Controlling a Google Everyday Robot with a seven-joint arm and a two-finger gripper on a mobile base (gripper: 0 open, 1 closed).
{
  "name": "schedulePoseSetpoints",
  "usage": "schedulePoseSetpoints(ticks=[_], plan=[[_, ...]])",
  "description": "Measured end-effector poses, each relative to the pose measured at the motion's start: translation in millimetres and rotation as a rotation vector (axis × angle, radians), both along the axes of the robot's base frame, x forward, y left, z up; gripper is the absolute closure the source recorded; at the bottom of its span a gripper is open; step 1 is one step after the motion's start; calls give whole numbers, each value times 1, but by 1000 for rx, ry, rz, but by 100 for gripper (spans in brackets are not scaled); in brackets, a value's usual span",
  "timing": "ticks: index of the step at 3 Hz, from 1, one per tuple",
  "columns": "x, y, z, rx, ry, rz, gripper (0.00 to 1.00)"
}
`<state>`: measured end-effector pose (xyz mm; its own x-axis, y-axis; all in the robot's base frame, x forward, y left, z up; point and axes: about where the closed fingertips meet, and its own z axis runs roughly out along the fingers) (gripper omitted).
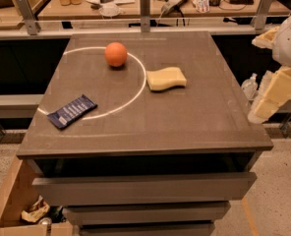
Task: Pick sponge
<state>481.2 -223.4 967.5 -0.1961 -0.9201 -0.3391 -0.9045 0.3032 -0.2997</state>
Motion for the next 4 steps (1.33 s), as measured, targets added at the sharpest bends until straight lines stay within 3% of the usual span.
schedulePoseSetpoints(ticks=[1, 2, 4], plan=[[39, -2, -12, 130, -33, 43, 0], [78, 10, -29, 254, -17, 104, 0], [147, 58, -65, 378, 48, 205, 0]])
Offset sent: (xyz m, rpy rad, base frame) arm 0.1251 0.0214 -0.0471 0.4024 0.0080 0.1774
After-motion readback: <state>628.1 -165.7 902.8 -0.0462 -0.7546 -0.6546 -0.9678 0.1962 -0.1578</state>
